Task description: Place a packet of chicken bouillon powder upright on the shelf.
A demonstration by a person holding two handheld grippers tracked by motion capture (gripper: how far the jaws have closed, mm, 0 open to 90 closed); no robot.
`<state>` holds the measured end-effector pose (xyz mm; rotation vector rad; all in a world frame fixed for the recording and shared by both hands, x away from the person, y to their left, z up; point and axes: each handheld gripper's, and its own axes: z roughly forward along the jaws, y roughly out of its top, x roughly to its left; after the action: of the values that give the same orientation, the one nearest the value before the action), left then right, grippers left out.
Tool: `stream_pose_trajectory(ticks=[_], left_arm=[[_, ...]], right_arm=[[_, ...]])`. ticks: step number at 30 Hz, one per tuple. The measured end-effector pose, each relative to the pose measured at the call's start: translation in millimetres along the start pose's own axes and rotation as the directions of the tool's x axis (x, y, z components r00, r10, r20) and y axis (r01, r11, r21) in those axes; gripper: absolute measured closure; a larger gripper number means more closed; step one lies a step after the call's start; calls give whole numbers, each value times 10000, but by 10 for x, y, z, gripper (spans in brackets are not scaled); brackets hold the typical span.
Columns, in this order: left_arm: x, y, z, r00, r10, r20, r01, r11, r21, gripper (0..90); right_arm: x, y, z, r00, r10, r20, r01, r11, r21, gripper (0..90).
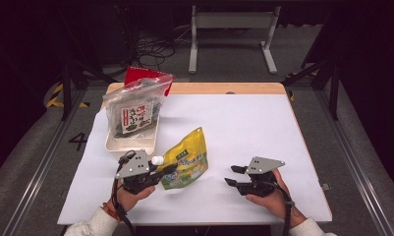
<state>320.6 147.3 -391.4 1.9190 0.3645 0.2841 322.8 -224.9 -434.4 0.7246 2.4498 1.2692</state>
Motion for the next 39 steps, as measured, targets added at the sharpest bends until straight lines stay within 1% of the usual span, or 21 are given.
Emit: stream_pose_trajectory(ticks=[1, 2, 5, 8, 9, 10, 13, 17, 21, 24, 26, 27, 28, 29, 31, 33, 34, 35, 36, 38, 39], left_arm=[[0, 0, 0, 10000, 0, 0, 0, 10000, 0, 891], [8, 29, -49, 9998, 182, -34, -182, 9998, -54, 891], [45, 70, -163, 9992, 337, -223, -342, 9991, -242, 891], [100, 103, -282, 9984, 296, -476, -318, 9984, -470, 891], [121, 113, -312, 9978, 380, -552, -407, 9980, -489, 891], [174, 139, -387, 9961, 457, -754, -505, 9968, -625, 890], [227, 195, -495, 9923, 544, -1116, -640, 9943, -847, 891], [325, 272, -683, 9869, 683, -1465, -855, 9898, -1143, 890], [453, 301, -834, 9774, 744, -1979, -965, 9898, -1046, 890], [586, 305, -931, 9738, 874, -2100, -1069, 9908, -834, 890], [686, 294, -996, 9731, 869, -2136, -1075, 9904, -867, 890], [686, 294, -996, 9731, 869, -2136, -1075, 9904, -867, 890], [771, 277, -1065, 9747, 844, -2071, -1051, 9903, -911, 889], [814, 269, -1099, 9740, 926, -2068, -1136, 9892, -925, 889], [900, 249, -1152, 9761, 783, -2027, -994, 9904, -959, 889], [937, 236, -1166, 9741, 827, -2104, -1030, 9908, -874, 888], [1020, 195, -1187, 9754, 839, -2038, -1008, 9921, -741, 888], [1055, 176, -1190, 9752, 854, -2043, -996, 9932, -607, 888], [1074, 161, -1187, 9758, 768, -2046, -897, 9945, -547, 887], [1123, 126, -1185, 9742, 824, -2101, -907, 9954, -304, 887], [1123, 126, -1185, 9742, 824, -2101, -907, 9954, -304, 887]], right_arm=[[0, 0, 0, 10000, 0, 0, 0, 10000, 0, 509], [-3, -3, -1, 10000, 2, 8, -2, 10000, 8, 509], [-15, -11, 0, 10000, 24, 49, -24, 10000, 15, 507], [-5, -17, -12, 10000, 52, 69, -52, 10000, 4, 492], [-3, -18, -16, 9999, 55, 113, -56, 10000, 10, 486], [-2, -19, -18, 9999, 63, 136, -63, 10000, 3, 481], [4, -48, -23, 9998, 75, 177, -76, 10000, 50, 477], [-3, -76, -50, 9992, 271, 308, -272, 9996, 33, 466], [-2, -81, -47, 9989, 324, 336, -325, 9995, 39, 458], [-3, -83, -27, 9989, 359, 317, -362, 9993, 93, 453], [-3, -89, -8, 9988, 389, 299, -392, 9992, 122, 449], [-3, -93, 1, 9988, 382, 299, -387, 9991, 163, 447], [-3, -96, 9, 9989, 378, 289, -384, 9990, 207, 444], [-2, -100, 17, 9989, 376, 282, -383, 9990, 236, 443], [-4, -105, 30, 9988, 409, 277, -416, 9988, 268, 440], [-5, -106, 35, 9987, 433, 266, -441, 9986, 283, 438], [0, -107, 48, 9988, 421, 235, -428, 9986, 321, 436], [2, -108, 53, 9989, 411, 218, -418, 9985, 351, 436], [4, -110, 60, 9989, 401, 223, -410, 9985, 376, 435], [7, -113, 68, 9989, 422, 199, -430, 9983, 405, 432], [10, -114, 73, 9990, 412, 181, -419, 9982, 419, 431]])
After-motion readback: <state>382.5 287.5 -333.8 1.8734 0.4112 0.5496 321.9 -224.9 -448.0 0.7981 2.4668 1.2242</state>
